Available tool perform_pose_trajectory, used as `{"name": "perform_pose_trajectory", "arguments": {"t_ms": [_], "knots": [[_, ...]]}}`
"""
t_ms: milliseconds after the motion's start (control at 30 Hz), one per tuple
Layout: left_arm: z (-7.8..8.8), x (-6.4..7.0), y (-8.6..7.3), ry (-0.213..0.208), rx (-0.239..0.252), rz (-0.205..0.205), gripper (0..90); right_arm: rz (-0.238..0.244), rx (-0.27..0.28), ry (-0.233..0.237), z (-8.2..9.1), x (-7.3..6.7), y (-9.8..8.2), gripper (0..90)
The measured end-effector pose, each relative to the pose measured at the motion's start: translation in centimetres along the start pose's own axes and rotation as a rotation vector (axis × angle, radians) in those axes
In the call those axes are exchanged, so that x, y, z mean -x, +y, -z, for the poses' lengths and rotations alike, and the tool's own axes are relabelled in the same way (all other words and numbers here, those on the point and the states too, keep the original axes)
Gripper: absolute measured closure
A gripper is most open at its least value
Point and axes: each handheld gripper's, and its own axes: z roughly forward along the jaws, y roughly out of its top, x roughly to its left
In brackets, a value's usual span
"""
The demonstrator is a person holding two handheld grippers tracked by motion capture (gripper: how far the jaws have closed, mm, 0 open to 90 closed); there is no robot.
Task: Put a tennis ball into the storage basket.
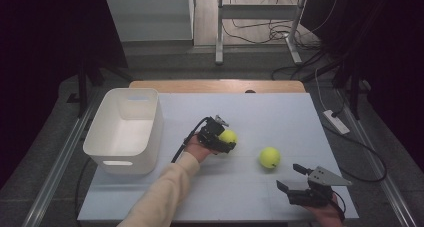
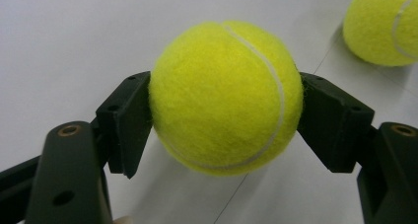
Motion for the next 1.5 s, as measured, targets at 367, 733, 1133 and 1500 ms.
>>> {"name": "perform_pose_trajectory", "arguments": {"t_ms": [367, 733, 1133, 1500], "knots": [[2.7, 0.3, 0.0, -0.009, 0.072, 0.005, 27.3, 0.001, 0.005, -0.003, 0.0, -0.1, 0.0, 13.1], [4.1, 0.1, -0.2, -0.009, 0.106, 0.007, 27.4, 0.000, 0.009, -0.010, 0.1, -0.1, 0.0, 13.1], [6.0, 0.1, -0.5, -0.001, 0.160, 0.010, 27.4, -0.003, 0.013, -0.019, 0.3, 0.1, 0.0, 13.1], [7.1, 0.2, -0.7, 0.002, 0.194, 0.016, 27.4, -0.001, 0.008, -0.022, 0.3, 0.1, 0.0, 13.2]]}}
